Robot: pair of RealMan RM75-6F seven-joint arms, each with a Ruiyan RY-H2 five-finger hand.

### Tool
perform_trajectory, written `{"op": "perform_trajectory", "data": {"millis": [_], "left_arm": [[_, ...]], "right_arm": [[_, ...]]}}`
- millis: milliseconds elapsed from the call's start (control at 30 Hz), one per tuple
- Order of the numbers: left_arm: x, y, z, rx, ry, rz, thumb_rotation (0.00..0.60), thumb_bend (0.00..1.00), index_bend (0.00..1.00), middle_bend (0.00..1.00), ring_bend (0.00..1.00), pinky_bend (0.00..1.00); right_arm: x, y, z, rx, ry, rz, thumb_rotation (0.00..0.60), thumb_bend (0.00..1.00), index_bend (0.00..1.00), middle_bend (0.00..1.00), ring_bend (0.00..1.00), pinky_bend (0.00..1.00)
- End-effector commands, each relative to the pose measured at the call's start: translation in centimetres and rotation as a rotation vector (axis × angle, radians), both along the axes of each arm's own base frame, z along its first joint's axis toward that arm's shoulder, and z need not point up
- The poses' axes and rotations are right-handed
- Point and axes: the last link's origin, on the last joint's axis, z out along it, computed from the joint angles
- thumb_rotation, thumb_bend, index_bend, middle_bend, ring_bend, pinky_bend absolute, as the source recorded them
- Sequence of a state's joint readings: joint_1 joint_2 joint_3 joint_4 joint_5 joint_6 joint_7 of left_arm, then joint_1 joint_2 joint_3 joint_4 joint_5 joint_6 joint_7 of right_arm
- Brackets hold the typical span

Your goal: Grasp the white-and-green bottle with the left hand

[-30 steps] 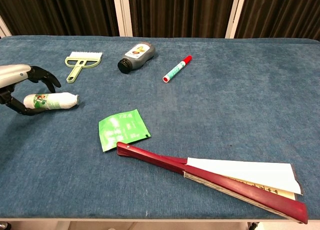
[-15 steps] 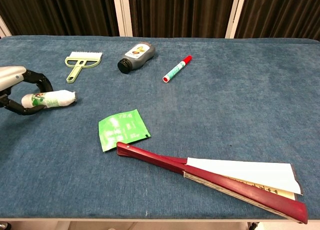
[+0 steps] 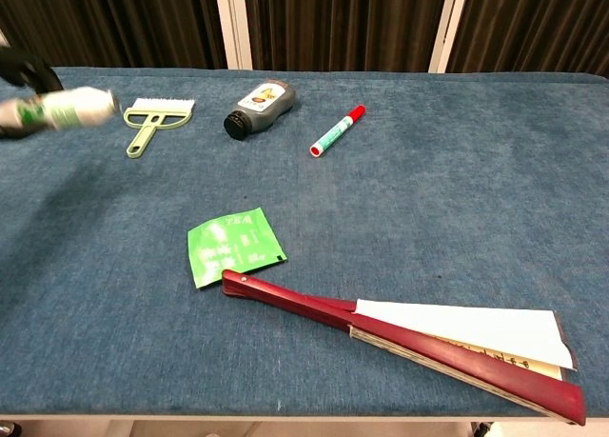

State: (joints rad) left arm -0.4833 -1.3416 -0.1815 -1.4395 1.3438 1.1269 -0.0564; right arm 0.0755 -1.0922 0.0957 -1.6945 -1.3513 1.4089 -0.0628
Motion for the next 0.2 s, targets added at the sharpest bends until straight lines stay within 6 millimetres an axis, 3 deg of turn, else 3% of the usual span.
{"op": "perform_trajectory", "data": {"millis": [33,200], "left_arm": [[2.7,0.2,5.0,0.108,-0.042,-0.07,0.6,0.5,0.49,0.58,0.26,0.23],[4.4,-0.5,8.2,0.156,-0.063,-0.109,0.6,0.5,0.49,0.58,0.26,0.24]], "right_arm": [[0.0,0.0,0.0,0.001,0.001,-0.001,0.6,0.32,0.23,0.21,0.21,0.18],[0.1,0.0,-0.1,0.0,0.005,0.001,0.6,0.32,0.23,0.21,0.21,0.18]]}}
